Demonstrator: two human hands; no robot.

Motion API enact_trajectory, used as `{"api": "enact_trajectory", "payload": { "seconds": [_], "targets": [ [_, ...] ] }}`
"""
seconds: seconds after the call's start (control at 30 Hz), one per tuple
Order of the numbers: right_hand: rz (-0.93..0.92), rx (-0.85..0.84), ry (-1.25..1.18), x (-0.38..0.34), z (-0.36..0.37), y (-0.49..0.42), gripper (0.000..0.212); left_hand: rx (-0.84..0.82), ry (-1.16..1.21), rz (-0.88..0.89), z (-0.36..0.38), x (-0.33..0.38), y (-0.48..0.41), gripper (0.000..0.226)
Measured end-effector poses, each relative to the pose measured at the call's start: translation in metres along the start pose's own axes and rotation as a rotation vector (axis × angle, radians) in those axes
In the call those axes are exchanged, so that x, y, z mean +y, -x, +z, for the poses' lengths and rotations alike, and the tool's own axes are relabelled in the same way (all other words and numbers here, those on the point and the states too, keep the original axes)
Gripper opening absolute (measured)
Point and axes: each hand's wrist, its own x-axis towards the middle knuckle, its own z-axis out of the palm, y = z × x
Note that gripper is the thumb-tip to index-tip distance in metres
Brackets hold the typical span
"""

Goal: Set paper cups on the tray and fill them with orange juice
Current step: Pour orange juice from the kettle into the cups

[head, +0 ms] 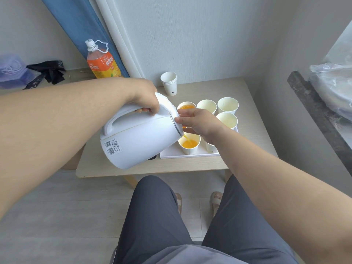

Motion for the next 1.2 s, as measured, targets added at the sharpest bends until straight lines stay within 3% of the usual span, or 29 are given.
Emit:
{"api": "enact_trajectory", "payload": {
  "seconds": [0.37,0.57,0.77,1.2],
  "targets": [
    [-0.001,-0.006,0.003,-0.001,0.0,0.001,0.046,0.012,-0.04,0.004,-0.003,0.002,0.004,0.011],
    [-0.008,-0.008,-0.015,-0.005,-0.001,0.005,0.028,0.016,-0.067,0.007,-0.005,0.003,0.004,0.014],
    [0.0,-0.01,-0.026,-0.004,-0.001,0.002,0.044,0.012,-0.078,0.008,-0.008,0.006,0.006,0.011],
    [0.012,-0.003,-0.025,-0.007,0.0,0.003,0.047,0.01,-0.107,0.011,-0.011,0.009,0.009,0.01]
  ]
}}
